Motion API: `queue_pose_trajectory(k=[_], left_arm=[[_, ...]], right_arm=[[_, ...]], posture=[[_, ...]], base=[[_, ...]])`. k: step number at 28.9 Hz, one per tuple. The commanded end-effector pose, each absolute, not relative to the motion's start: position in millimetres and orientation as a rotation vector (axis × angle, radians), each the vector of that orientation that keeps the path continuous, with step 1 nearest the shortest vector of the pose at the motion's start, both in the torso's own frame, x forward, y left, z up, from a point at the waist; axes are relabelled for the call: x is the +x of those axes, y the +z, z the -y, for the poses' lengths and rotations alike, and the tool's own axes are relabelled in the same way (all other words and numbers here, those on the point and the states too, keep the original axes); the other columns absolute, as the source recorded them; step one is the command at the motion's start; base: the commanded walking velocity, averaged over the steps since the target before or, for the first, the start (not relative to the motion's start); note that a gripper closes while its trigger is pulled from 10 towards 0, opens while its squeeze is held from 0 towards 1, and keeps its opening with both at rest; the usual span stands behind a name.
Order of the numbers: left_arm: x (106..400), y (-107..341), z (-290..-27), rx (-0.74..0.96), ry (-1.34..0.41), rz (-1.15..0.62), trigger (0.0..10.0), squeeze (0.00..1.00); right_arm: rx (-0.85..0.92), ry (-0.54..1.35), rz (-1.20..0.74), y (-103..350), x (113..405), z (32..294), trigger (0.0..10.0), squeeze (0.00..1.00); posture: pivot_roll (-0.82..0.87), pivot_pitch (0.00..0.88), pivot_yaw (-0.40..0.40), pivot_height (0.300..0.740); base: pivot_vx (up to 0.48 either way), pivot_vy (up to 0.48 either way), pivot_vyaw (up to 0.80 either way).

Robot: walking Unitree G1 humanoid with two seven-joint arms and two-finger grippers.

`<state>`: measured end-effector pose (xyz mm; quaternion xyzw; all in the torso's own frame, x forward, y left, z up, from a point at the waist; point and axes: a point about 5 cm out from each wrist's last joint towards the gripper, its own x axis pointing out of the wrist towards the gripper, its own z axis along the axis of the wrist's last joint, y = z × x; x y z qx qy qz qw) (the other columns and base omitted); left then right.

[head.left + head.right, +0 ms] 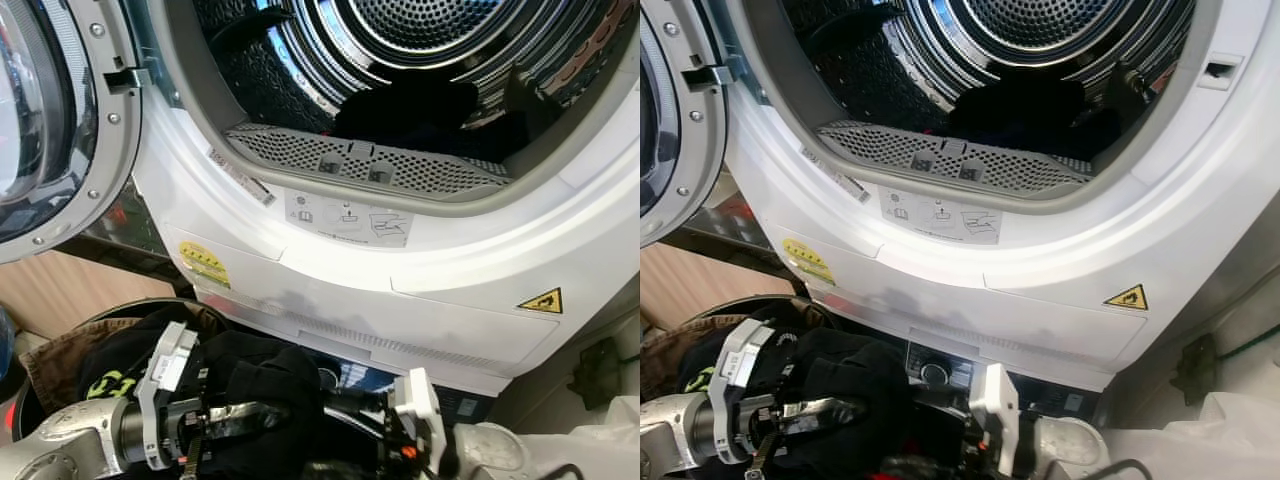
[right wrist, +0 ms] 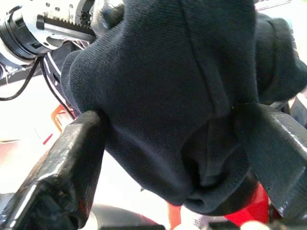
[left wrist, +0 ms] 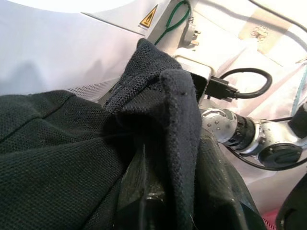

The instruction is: Clothes washing

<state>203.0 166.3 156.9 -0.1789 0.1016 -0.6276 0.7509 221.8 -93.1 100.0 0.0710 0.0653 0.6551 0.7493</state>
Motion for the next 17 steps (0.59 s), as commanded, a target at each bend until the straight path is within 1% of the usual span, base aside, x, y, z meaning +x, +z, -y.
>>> queue_pose_trajectory(k=[1, 8, 17], left_arm=[[206, 161, -163, -0.373, -1.381, -0.197, 10.0, 0.00], [212, 162, -155, -0.377, -1.377, -0.171, 10.0, 0.00], [215, 163, -146, -0.388, -1.375, -0.147, 10.0, 0.00]], right_arm=[[0.152, 1.432, -0.148, 99, 223, 90, 10.0, 0.00], [0.141, 1.354, -0.172, 89, 232, 74, 10.0, 0.00], [0.188, 1.332, -0.156, 88, 236, 57, 10.0, 0.00]], posture=[[0.05, 0.053, 0.011, 0.740], [0.05, 0.049, 0.012, 0.740], [0.06, 0.057, 0.015, 0.740]], base=[[0.000, 0.000, 0.00], [0.000, 0.000, 0.00], [0.000, 0.000, 0.00]])
